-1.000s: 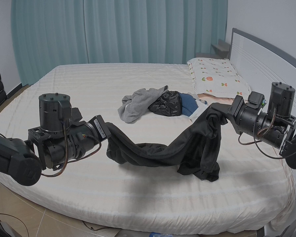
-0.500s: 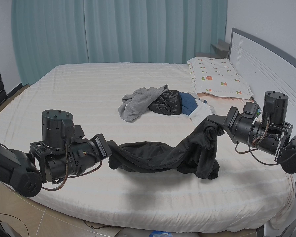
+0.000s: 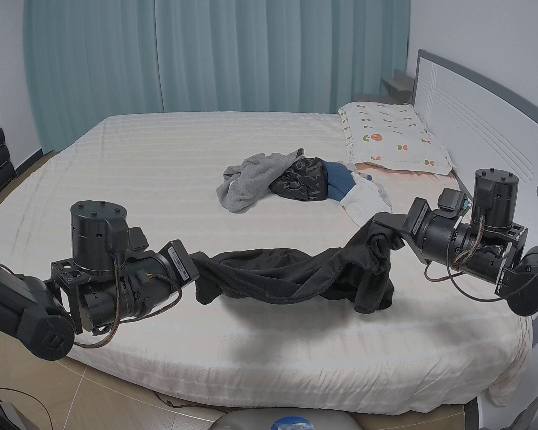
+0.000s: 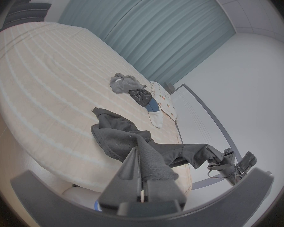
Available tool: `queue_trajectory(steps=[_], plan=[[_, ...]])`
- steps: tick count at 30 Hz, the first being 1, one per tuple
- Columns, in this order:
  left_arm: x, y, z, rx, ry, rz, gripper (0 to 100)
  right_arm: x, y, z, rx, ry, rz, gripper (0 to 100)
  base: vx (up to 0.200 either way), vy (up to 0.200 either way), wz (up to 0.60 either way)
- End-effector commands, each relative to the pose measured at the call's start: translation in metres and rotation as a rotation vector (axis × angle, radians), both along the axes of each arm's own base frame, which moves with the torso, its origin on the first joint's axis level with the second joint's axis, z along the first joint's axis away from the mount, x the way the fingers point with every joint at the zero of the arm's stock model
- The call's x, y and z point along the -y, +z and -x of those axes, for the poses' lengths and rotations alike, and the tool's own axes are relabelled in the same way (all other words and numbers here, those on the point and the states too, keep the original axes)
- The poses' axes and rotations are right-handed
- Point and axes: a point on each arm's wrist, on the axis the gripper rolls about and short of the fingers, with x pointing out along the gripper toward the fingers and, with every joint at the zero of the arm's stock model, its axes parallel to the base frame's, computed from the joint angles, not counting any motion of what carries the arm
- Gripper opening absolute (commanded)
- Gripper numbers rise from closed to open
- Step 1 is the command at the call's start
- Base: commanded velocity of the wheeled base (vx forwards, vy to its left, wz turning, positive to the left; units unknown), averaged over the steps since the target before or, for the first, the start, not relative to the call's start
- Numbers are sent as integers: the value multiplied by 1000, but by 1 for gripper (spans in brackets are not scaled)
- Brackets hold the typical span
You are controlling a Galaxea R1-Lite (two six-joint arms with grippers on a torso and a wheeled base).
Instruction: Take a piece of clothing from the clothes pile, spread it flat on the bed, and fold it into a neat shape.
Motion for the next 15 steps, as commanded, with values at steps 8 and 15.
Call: queue_trajectory(steps=[8, 15], plan=[[-4, 5, 1, 5, 11, 26, 0, -5, -1, -1, 3, -9, 9, 0, 0, 175, 0], [-5, 11, 4, 21, 12, 36, 0, -8, 1, 1, 19, -20, 22, 0, 0, 200, 0]])
